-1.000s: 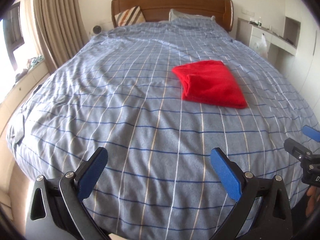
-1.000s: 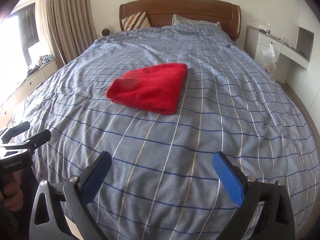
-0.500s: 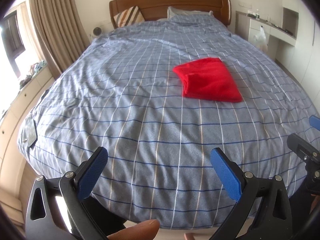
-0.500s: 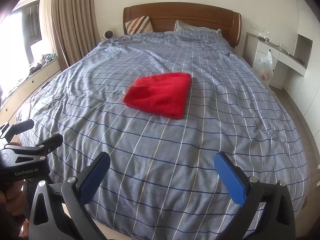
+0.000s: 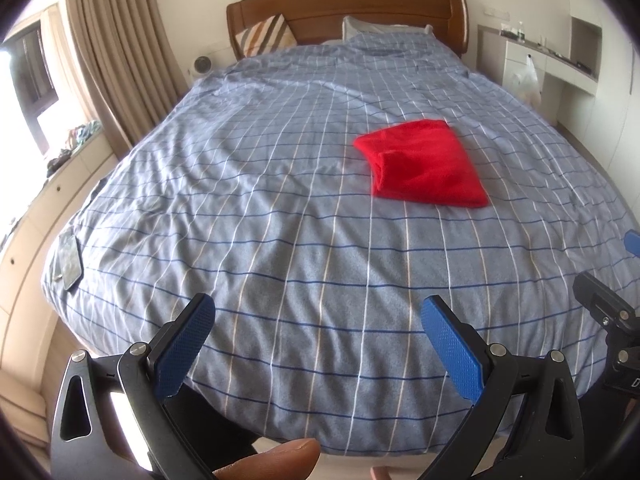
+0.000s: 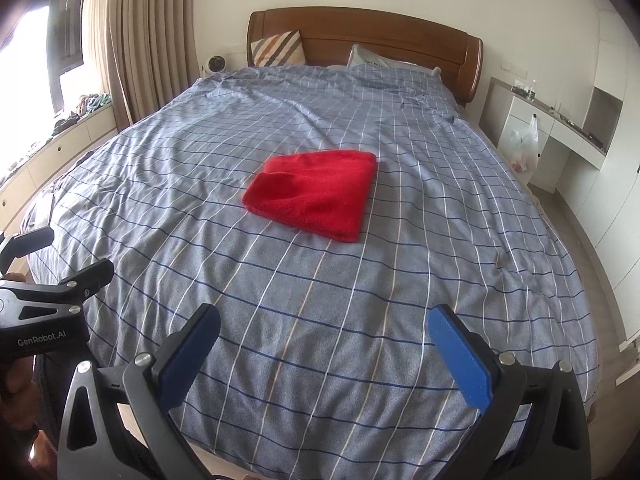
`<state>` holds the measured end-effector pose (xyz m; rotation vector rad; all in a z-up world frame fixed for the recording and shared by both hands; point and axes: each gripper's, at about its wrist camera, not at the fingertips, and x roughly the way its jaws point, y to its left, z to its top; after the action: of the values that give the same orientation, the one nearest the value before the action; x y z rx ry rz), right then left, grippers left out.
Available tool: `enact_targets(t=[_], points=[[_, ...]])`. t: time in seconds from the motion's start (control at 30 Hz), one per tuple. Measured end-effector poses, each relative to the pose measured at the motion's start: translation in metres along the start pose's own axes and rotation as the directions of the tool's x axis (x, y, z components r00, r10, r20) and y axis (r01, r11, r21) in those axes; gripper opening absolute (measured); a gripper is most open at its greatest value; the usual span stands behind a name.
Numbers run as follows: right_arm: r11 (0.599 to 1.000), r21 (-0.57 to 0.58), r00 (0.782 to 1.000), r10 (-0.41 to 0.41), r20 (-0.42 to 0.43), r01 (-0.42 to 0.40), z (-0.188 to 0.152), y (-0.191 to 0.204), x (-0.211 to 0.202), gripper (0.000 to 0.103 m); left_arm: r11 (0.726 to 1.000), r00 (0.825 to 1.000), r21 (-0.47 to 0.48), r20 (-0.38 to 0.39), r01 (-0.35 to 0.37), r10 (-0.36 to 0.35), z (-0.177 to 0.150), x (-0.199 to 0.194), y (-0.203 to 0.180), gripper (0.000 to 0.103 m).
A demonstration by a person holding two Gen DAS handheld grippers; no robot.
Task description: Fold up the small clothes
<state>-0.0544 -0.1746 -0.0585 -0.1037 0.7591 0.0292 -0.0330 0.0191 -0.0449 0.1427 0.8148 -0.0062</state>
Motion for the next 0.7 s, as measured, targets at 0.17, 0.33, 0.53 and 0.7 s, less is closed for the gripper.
enact_targets(t=[0.17, 0.33, 0.53, 0.7], points=[[1.000, 0.014, 1.000, 0.010, 0.003, -0.010, -0.004, -0.002, -0.005, 0.103, 1.000, 1.000, 0.001, 0.017, -0.007, 0.007, -0.002, -0.005, -0.002, 0.103], [1.000, 0.020, 1.000, 0.016, 0.023, -0.016, -0.003, -0.001, -0.017, 0.103, 1.000, 0.998, -0.020, 0.065, 0.015, -0.014, 0.000, -0.016, 0.002, 0.103], [1.000, 0.031, 0.999, 0.003, 0.048, -0.005, 0.002, -0.006, -0.029, 0.103, 0.999, 0.987, -0.018, 0.153, 0.041, -0.038, 0.001, -0.030, 0.005, 0.103], [0.999, 0.046, 1.000, -0.006, 0.021, 0.005, 0.004, -0.007, -0.028, 0.103, 0.999, 0.984, 0.007, 0.174, 0.042, -0.043, 0.004, -0.034, 0.006, 0.103]])
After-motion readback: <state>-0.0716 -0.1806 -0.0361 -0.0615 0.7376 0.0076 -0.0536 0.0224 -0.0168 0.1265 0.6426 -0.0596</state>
